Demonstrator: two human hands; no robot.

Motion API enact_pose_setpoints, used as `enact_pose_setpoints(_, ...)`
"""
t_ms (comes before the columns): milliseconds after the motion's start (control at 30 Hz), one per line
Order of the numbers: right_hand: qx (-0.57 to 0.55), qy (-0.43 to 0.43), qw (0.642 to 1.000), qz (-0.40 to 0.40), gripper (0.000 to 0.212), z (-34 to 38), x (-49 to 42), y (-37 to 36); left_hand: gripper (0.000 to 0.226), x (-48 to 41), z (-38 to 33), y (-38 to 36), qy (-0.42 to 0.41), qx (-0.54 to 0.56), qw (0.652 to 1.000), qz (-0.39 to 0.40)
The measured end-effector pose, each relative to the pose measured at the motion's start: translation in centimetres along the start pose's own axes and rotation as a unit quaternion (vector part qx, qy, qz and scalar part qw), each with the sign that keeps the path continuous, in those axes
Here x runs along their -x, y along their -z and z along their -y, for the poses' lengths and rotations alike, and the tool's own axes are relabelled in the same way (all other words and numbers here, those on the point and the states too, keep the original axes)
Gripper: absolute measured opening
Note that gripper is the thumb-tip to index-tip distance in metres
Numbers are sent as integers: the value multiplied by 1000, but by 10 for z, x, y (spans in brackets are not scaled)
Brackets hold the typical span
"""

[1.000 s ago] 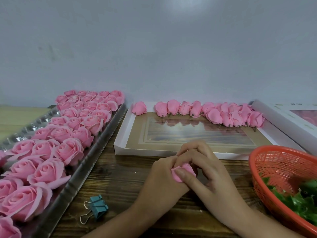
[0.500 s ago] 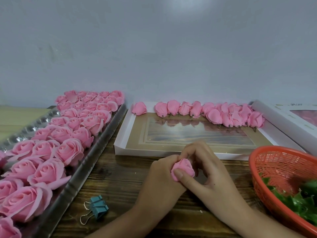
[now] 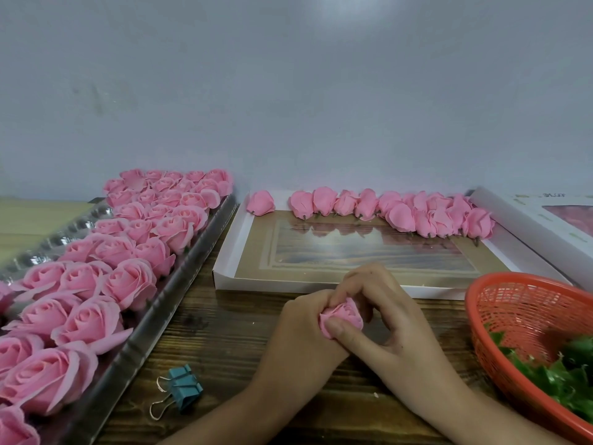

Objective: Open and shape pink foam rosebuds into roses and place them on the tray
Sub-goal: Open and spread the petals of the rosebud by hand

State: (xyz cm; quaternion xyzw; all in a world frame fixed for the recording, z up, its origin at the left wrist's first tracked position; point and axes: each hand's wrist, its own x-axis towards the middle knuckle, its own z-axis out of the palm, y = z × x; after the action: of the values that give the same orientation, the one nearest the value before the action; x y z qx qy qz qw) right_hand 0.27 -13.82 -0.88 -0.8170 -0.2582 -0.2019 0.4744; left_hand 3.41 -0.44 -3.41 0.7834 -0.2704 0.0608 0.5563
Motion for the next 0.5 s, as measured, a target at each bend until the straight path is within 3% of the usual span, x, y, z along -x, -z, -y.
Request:
enact_pose_setpoints(233, 18, 12, 1000, 1, 5, -1, 1, -1, 16, 3, -9, 1, -13, -17, 1000, -15)
enact_pose_setpoints(433, -4, 34, 999, -2, 6, 2, 0, 3, 11, 2, -16, 8, 11, 87, 995, 56)
enact_pose_setpoints(500, -3, 35, 999, -4, 6, 3, 0, 2, 13, 0, -13, 8, 17, 76, 995, 57)
